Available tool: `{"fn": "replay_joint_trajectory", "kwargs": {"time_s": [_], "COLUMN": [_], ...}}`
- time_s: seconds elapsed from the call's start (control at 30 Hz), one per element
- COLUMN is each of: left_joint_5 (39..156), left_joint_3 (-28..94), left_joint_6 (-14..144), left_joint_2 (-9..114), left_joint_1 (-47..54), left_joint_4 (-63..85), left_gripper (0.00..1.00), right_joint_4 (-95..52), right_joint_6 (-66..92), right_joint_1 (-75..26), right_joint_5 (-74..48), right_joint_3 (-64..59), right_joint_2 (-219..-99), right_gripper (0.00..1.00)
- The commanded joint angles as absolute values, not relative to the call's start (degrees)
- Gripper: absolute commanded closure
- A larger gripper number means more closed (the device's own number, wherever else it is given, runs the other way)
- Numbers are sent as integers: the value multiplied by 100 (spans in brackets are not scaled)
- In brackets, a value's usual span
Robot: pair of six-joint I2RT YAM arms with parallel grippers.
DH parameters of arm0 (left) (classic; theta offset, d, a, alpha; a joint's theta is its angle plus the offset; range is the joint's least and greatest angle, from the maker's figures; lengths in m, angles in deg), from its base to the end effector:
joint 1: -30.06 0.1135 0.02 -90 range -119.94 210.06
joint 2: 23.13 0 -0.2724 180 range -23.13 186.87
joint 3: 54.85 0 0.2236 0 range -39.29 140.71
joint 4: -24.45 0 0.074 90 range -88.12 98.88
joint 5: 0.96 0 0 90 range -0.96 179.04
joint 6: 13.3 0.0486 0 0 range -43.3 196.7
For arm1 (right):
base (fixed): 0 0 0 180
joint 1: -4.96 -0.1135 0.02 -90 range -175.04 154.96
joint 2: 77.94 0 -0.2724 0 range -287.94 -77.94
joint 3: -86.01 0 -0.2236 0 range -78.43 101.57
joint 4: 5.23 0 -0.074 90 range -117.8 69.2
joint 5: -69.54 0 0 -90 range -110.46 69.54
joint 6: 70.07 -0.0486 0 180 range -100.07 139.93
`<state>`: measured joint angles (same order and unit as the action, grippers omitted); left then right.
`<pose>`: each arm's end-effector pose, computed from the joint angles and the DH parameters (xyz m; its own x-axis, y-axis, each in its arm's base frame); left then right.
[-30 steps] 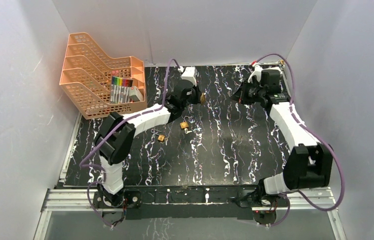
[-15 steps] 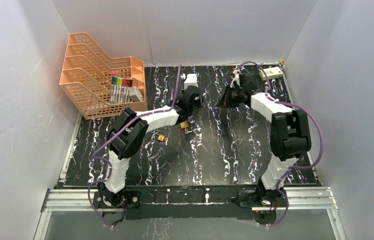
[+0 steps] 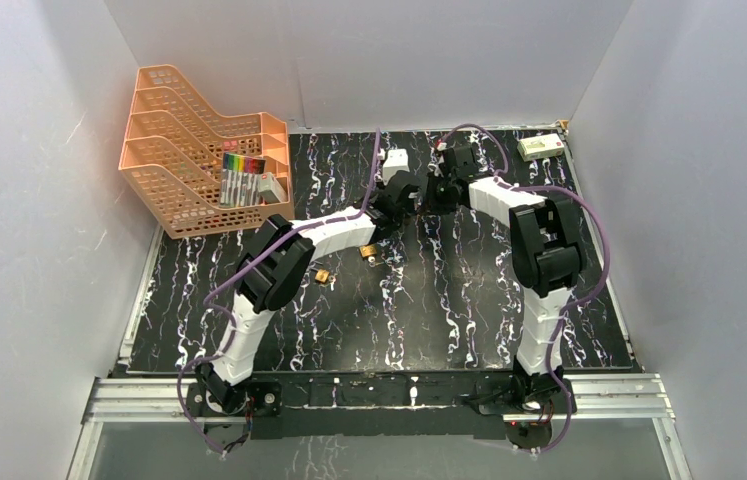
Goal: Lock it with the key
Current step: Place the key at the center of the board.
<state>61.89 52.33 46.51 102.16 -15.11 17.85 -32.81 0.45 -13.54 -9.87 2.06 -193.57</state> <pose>0.3657 -0.3364 0.2173 -0.4251 -0.2070 -0.8811 0.1447 0.9454 -0.2919 0.4062 0.1453 0.1949 -0.7991 0.0783 -0.5961 -0.1739 0.9190 0.3538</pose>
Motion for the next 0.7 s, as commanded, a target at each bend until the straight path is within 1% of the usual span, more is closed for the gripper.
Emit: {"fn": "replay_joint_trajectory", "kwargs": {"time_s": [0.0, 0.47, 0.53, 0.67], "left_joint_5": [5756, 5855, 5887, 5916], "left_joint_3": [5541, 5549, 5575, 5602], "left_joint_6": [4473, 4398, 4409, 4427], "left_joint_2": [10175, 10281, 10290, 10299], "left_joint_1": [-1547, -1546, -1546, -1547], "left_joint_4": [1676, 1714, 1714, 1697], "left_gripper": [100, 100, 92, 78], "right_joint_4": [-3108, -2849, -2822, -2719], "right_joint_6": [-50, -393, -437, -515], "right_joint_1": [-1314, -1310, -1309, -1306], "right_joint_5": [-1130, -889, -874, -854], "right_joint_3": [463, 330, 264, 101], "right_joint_2": [-19439, -19664, -19674, -19634], "right_gripper": [100, 100, 100, 97]}}
